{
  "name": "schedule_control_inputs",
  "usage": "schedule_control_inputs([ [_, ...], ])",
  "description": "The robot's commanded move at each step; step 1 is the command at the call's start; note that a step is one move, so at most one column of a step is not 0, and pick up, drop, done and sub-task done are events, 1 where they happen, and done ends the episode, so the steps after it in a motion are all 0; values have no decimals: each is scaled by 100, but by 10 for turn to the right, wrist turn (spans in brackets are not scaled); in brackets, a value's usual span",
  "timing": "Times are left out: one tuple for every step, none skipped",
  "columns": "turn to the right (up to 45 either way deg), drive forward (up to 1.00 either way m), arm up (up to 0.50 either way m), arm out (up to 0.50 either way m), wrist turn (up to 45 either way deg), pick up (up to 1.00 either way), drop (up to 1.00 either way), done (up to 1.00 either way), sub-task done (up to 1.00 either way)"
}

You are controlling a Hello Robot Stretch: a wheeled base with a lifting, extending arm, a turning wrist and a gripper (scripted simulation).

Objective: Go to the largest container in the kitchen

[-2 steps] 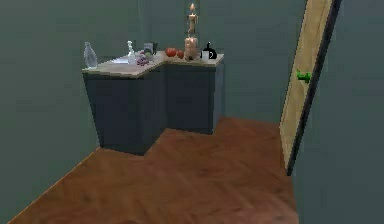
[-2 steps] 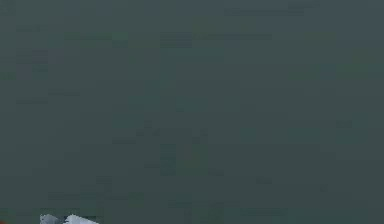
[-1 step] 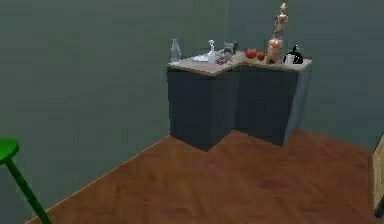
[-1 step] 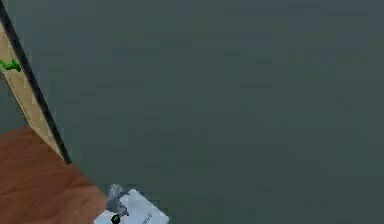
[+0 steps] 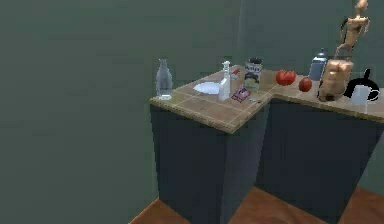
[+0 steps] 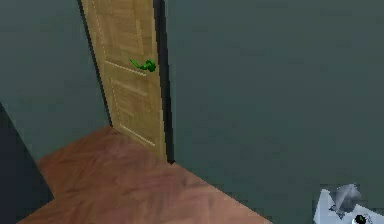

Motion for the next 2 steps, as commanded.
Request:
schedule_control_inputs([
  [-60,0,0,0,0,0,0,0,0],
  [0,35,0,0,0,0,0,0,0],
])
